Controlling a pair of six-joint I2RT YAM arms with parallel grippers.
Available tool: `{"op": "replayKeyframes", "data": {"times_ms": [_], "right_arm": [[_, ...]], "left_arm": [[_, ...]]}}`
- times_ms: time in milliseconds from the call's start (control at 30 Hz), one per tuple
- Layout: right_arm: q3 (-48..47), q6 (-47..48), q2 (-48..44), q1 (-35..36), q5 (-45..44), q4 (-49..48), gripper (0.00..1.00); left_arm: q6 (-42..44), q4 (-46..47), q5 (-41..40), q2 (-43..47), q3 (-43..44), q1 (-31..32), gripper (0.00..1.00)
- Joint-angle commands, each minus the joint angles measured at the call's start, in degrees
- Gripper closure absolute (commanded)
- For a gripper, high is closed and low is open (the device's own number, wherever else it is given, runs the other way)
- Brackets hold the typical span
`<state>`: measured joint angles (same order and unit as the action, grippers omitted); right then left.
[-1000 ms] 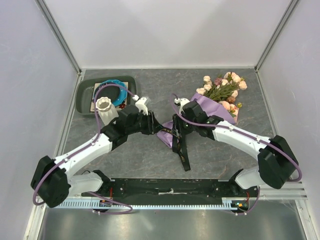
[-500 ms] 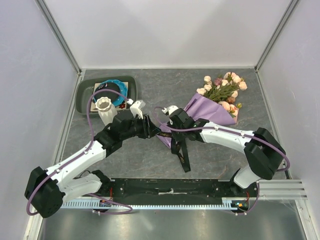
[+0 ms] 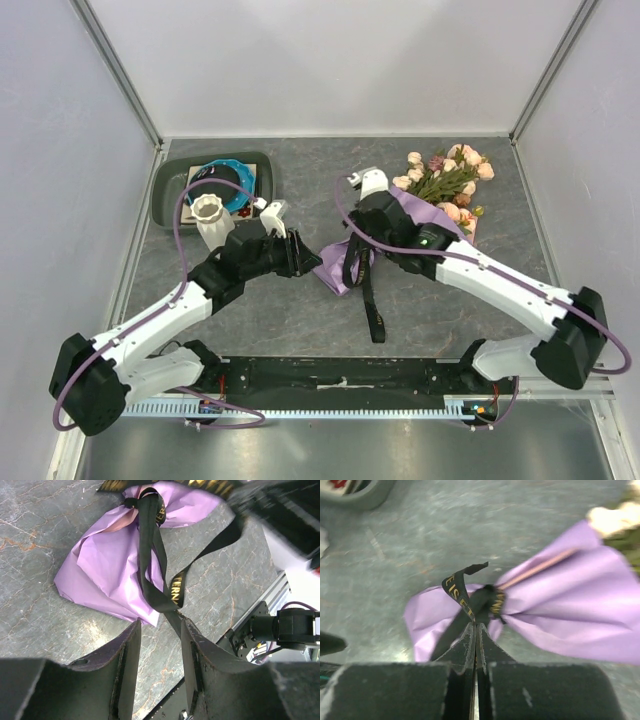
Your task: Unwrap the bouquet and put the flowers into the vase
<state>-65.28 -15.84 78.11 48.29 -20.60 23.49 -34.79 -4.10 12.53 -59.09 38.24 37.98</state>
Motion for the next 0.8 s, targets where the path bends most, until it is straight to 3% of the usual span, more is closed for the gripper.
{"op": "replayKeyframes", "data": {"times_ms": [0, 133, 300, 500, 767], "right_arm": [[-3.02, -1.91, -5.23, -1.27, -19.88, 10.60, 1.00], [-0.65, -3.15, -14.80, -8.29, -25.72, 16.59, 1.00], [0.77, -1.83, -25.62, -12.87, -20.02, 14.93, 1.00], [-5.11, 0.27, -23.98, -12.87, -18.51, 10.18, 1.00], [-15.14, 5.28, -18.42, -13.05, -25.81, 9.04, 1.00]], "left_arm": [[-1.43, 3.04, 0.74, -0.59, 0.34, -0.10, 0.55], [-1.43, 3.66, 1.09, -1.20, 0.52, -0.18, 0.55], [-1.60, 5.40, 1.70, -3.22, 0.96, -0.18, 0.55], [-2.39, 6.56, 4.42, -5.42, 2.37, -0.10, 0.54], [-2.83, 6.82, 10.39, -10.14, 4.73, -0.10, 0.42]]}}
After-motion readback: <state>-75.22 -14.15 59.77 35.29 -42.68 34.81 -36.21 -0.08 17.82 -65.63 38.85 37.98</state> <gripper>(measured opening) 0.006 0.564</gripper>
